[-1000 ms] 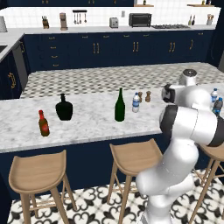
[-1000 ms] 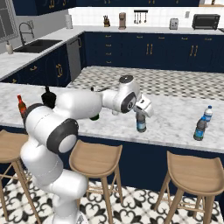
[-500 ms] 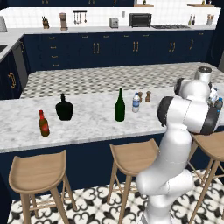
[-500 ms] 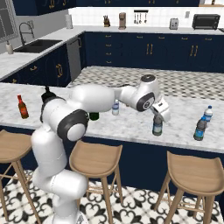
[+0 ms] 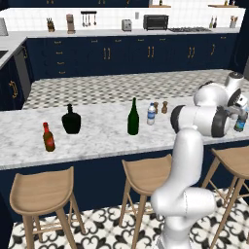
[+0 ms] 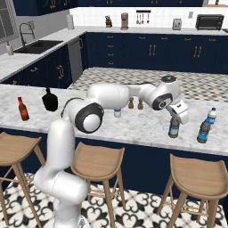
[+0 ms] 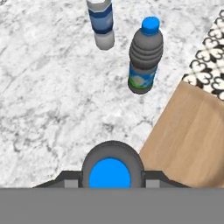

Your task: Move the plastic bottles in the middle to the plastics group, and the glass bottles in the middle to the glass group.

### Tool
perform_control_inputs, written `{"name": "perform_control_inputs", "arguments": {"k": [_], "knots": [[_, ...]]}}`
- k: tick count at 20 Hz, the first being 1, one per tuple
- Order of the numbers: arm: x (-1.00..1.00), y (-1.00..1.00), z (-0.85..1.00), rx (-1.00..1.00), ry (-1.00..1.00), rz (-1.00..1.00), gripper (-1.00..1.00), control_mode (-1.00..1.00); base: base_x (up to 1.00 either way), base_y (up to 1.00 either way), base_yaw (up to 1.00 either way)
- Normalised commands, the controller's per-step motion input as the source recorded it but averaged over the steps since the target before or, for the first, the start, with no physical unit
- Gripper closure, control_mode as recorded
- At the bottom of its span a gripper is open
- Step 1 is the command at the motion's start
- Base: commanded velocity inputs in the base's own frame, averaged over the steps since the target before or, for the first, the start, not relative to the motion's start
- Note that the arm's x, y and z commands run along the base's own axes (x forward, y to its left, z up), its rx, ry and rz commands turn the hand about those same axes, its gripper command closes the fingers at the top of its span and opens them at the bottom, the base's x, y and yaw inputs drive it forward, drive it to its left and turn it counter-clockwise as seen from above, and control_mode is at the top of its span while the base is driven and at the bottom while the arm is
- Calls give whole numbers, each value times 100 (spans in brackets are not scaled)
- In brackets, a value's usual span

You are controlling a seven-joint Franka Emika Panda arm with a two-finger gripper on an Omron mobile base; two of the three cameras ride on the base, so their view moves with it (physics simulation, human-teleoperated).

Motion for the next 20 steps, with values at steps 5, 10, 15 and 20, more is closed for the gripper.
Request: {"name": "perform_control_inputs", "arguments": {"k": [5, 10, 15, 20], "knots": [[29, -43, -25, 0, 1, -3, 100, -100, 0, 0, 0], [20, -41, -5, 0, 1, -3, 100, -100, 0, 0, 0], [2, -9, -12, 0, 3, -5, 100, -100, 0, 0, 0], [0, 0, -34, 0, 2, -5, 100, -100, 0, 0, 0]]}}
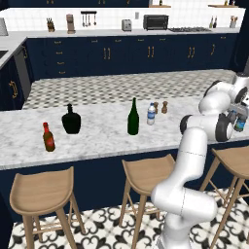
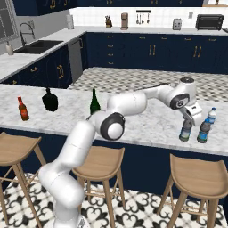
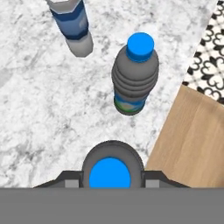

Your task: Move the plastic bottles in the middle to the plastics group, and the glass bottles in the middle to the glass group.

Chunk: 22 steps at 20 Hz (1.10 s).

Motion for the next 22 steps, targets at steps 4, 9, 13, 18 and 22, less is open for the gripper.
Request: {"name": "perform_control_inputs", "arguments": {"k": [4, 9, 13, 18, 22], "knots": [[0, 0, -32, 0, 0, -3, 100, -100, 0, 0, 0], [0, 0, -7, -1, -1, -2, -100, -100, 0, 0, 0], [0, 0, 0, -3, -2, -1, -100, -100, 0, 0, 0], [0, 1, 0, -1, -5, -1, -100, -100, 0, 0, 0], [-28, 9, 20, 0, -6, 0, -100, -100, 0, 0, 0]]}}
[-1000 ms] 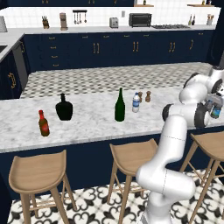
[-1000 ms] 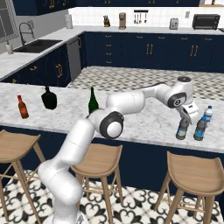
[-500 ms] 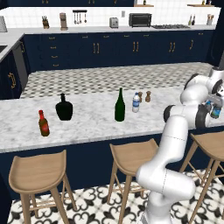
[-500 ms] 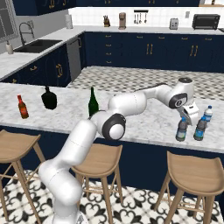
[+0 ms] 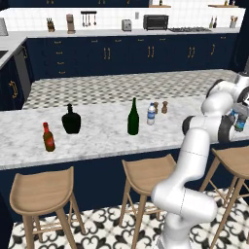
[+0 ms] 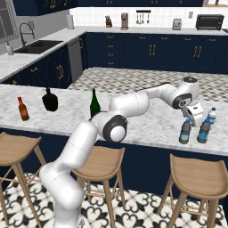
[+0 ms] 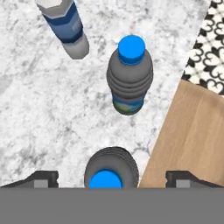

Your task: Move the plastic bottles in the middle to the plastics group, and the glass bottles in the middle to the glass group.

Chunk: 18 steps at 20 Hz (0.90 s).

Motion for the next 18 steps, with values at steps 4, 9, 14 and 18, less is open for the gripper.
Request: {"name": "perform_control_inputs", "arguments": {"k": [4, 9, 14, 18], "knots": [[-90, 47, 21, -5, -12, 0, -100, -100, 0, 0, 0], [-89, 89, 7, -14, -20, 1, -100, -100, 0, 0, 0], [-64, 86, 21, -3, -7, 13, -100, -100, 0, 0, 0], [-57, 100, 8, -3, 0, 24, -100, -100, 0, 0, 0]]}}
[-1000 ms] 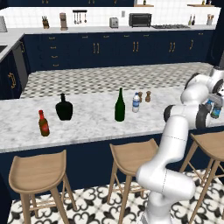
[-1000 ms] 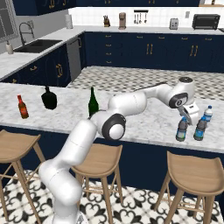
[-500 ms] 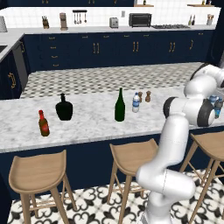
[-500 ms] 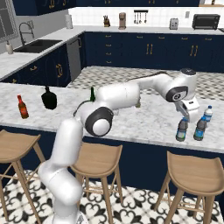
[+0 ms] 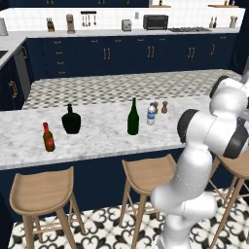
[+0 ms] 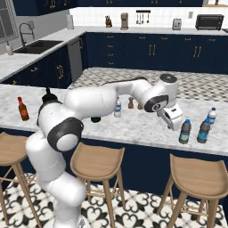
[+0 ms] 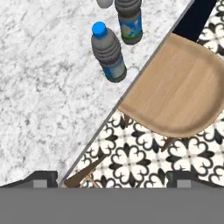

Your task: Move the plastic bottles in the middle to the plastics group, and the glass bottles in the middle to the glass group.

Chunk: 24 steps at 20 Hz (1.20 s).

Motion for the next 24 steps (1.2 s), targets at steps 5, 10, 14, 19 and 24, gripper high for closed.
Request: {"name": "perform_control_inputs", "arguments": {"k": [5, 10, 14, 19, 24], "knots": [[-11, 93, 33, 0, 0, 30, -100, -100, 0, 0, 0], [0, 78, 38, 0, 0, 31, -100, -100, 0, 0, 0], [-4, 70, 25, 0, 0, 31, -100, -100, 0, 0, 0], [0, 46, 18, 1, 0, 28, -100, -100, 0, 0, 0], [2, 52, 10, 0, 0, 25, -100, -100, 0, 0, 0]]}}
